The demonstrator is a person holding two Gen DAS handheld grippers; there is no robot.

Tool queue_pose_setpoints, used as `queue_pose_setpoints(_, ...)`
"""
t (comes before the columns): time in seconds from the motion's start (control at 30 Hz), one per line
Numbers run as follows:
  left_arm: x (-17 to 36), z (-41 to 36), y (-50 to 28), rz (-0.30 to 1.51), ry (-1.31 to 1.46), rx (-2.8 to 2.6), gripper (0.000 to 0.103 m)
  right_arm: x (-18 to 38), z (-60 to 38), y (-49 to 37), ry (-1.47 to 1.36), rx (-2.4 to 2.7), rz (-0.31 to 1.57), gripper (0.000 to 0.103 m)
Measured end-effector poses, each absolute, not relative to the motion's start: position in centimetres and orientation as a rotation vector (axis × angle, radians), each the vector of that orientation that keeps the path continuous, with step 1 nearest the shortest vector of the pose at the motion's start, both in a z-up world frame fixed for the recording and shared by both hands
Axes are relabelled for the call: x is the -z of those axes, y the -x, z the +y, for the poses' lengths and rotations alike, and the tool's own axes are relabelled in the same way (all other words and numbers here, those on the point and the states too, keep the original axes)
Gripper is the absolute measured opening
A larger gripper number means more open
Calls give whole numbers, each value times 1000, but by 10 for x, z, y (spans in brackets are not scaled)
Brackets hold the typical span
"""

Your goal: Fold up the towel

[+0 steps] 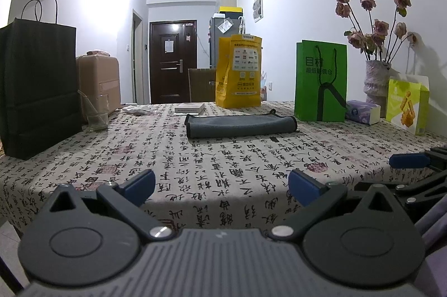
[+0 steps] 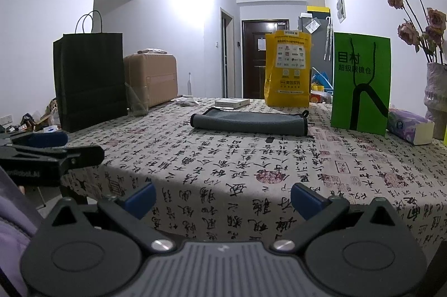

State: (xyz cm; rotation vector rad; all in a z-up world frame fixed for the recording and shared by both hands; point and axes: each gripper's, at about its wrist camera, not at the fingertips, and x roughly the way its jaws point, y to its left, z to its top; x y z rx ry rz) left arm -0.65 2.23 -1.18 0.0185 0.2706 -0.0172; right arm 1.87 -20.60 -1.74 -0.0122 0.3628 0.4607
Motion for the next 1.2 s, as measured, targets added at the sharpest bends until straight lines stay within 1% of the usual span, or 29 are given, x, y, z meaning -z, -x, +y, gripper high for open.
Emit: queue_pose_setpoints(1.2,15,22,6,278,-23,22,103,19,-204,-18,7,-460,371,103)
